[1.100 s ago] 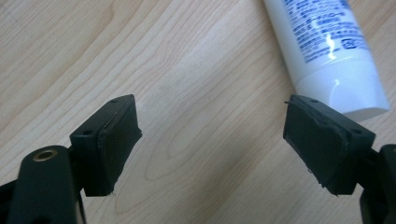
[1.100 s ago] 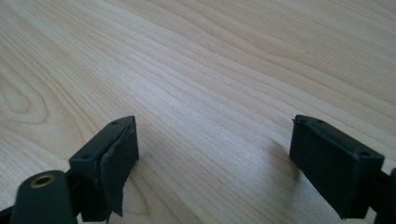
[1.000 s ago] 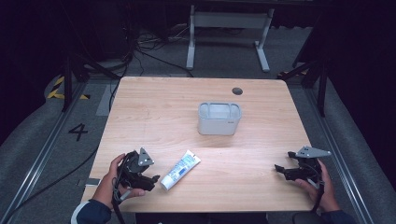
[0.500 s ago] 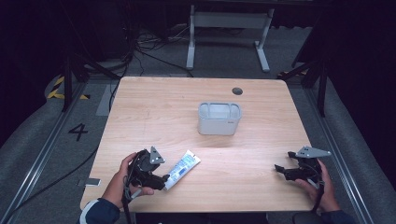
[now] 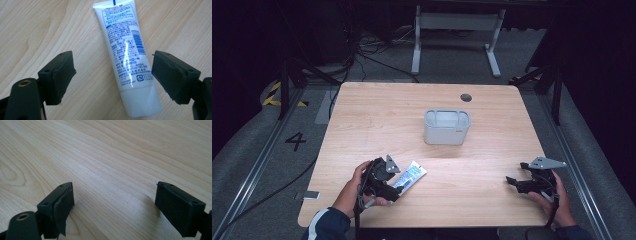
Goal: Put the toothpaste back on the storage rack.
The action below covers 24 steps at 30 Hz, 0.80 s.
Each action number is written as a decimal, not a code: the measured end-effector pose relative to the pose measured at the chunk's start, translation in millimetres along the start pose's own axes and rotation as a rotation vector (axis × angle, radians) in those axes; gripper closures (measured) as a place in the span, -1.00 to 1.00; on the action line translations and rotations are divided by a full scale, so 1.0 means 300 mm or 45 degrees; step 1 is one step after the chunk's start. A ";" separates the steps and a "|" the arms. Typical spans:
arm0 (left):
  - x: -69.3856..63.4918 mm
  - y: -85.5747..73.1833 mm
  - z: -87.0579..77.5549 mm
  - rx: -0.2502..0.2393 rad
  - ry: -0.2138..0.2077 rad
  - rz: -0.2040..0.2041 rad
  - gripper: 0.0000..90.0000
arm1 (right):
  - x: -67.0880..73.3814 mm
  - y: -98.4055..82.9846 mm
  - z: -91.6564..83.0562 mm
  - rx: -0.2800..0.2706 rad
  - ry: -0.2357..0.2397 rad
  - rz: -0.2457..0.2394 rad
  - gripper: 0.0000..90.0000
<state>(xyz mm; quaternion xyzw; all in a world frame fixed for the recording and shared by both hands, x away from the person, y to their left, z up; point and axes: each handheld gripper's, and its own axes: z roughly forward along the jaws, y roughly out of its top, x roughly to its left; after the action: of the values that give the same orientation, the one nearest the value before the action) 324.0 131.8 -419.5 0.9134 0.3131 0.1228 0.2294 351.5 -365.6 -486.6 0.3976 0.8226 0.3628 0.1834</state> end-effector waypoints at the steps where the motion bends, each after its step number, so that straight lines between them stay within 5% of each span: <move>1: -0.001 0.006 0.007 -0.004 -0.002 0.000 -0.58 | 0.000 0.000 0.000 0.000 0.000 0.000 -0.64; 24: -0.017 0.107 0.113 0.083 -0.076 -0.018 -0.58 | 0.001 0.000 0.000 -0.001 -0.003 -0.003 -0.64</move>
<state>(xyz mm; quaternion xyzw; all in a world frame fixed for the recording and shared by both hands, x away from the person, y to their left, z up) 349.1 94.6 -433.3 0.9214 0.3166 0.0835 0.2095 351.3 -365.5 -486.5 0.3969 0.8227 0.3625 0.1850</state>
